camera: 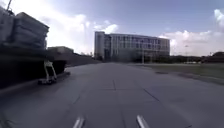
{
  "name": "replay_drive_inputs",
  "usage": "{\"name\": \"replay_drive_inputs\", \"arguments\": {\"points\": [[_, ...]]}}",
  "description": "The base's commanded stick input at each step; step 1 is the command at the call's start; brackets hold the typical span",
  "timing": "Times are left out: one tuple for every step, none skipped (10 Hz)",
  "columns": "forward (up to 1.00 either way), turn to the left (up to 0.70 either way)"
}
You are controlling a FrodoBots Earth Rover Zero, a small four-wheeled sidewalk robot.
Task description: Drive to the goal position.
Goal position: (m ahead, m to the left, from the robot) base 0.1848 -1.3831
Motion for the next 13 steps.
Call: {"name": "replay_drive_inputs", "arguments": {"points": [[0.00,0.00],[0.00,0.00],[0.00,0.00],[0.00,0.00],[0.00,0.00],[0.00,0.00],[0.00,0.00],[0.00,0.00],[0.00,0.00],[0.19,0.00],[0.96,0.00],[1.00,0.00],[0.66,0.00]]}}
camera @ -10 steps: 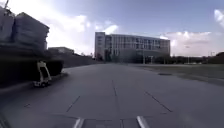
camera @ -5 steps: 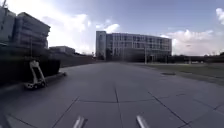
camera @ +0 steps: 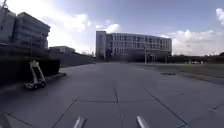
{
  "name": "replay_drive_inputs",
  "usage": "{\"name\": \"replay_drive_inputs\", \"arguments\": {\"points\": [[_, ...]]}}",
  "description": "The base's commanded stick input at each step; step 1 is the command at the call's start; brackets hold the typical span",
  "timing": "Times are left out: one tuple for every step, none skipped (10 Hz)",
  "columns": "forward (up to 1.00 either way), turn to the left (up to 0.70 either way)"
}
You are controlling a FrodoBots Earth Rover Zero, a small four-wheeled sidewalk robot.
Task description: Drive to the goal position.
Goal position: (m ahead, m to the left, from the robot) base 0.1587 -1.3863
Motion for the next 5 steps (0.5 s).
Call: {"name": "replay_drive_inputs", "arguments": {"points": [[0.13,0.00],[0.94,0.00],[1.00,0.00],[1.00,0.00],[1.00,0.00]]}}
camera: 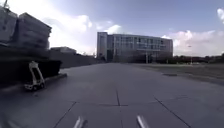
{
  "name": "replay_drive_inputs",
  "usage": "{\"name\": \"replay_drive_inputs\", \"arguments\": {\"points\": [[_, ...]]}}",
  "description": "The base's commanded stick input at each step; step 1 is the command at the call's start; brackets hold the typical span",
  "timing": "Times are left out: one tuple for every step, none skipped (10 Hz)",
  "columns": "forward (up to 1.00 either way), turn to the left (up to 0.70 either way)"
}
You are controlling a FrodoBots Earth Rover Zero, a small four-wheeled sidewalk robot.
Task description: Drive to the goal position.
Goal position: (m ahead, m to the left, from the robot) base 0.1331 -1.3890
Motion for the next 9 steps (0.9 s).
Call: {"name": "replay_drive_inputs", "arguments": {"points": [[1.00,0.00],[1.00,0.00],[1.00,0.00],[1.00,0.00],[1.00,0.00],[1.00,0.00],[0.75,0.00],[0.04,0.00],[0.00,0.00]]}}
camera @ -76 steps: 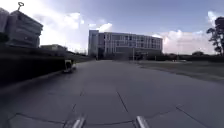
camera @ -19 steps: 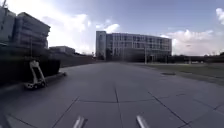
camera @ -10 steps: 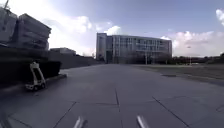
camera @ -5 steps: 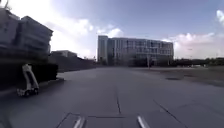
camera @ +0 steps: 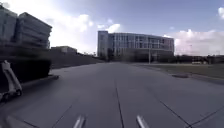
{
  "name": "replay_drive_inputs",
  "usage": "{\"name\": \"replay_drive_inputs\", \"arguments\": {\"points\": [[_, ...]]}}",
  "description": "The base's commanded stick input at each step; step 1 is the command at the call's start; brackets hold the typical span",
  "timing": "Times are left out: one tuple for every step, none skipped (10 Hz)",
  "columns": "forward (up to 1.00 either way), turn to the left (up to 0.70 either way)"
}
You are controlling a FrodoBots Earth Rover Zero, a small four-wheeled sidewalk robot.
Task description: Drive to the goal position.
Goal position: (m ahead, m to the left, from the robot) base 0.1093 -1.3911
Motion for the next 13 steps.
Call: {"name": "replay_drive_inputs", "arguments": {"points": [[0.00,0.00],[0.00,0.00],[0.00,0.00],[0.00,0.00],[-1.00,0.00],[-1.00,0.00],[-1.00,0.00],[-1.00,0.00],[-1.00,0.00],[-1.00,0.00],[-1.00,0.00],[-1.00,0.00],[-1.00,0.00]]}}
